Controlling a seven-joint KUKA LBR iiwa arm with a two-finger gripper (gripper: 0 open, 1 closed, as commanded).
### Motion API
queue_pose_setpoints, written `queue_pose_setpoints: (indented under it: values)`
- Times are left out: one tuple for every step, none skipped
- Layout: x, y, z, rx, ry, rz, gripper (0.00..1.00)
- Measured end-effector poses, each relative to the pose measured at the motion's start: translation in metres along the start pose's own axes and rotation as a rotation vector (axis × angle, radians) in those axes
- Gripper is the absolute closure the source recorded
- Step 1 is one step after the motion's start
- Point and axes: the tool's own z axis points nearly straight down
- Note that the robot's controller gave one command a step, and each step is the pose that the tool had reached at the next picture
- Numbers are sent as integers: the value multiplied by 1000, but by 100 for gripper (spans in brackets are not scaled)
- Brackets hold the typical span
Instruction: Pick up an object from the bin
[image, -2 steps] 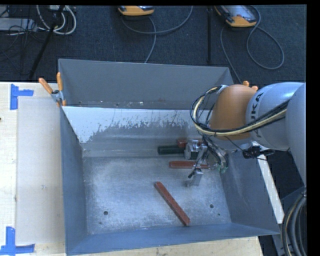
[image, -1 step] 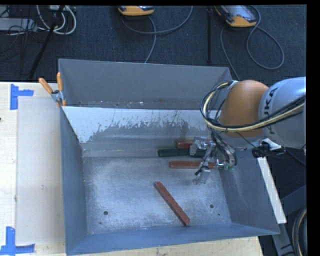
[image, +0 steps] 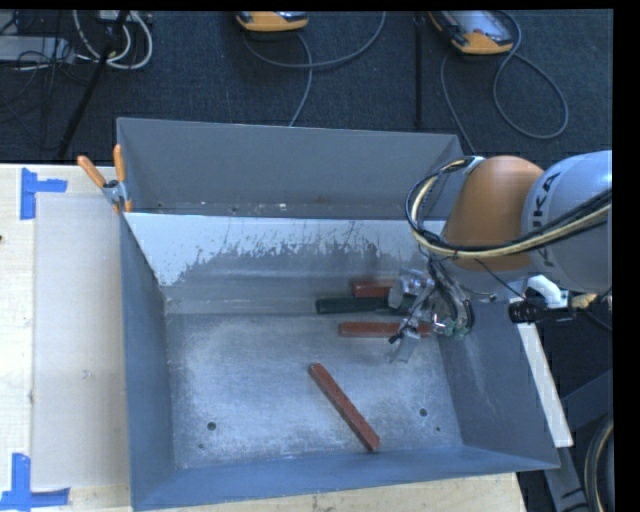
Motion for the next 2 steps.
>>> queue_pose_setpoints:
  values:
    - [-1, -14, 43, 5, 2, 43, 0]
    - [-2, -14, 42, 6, 0, 38, 0]
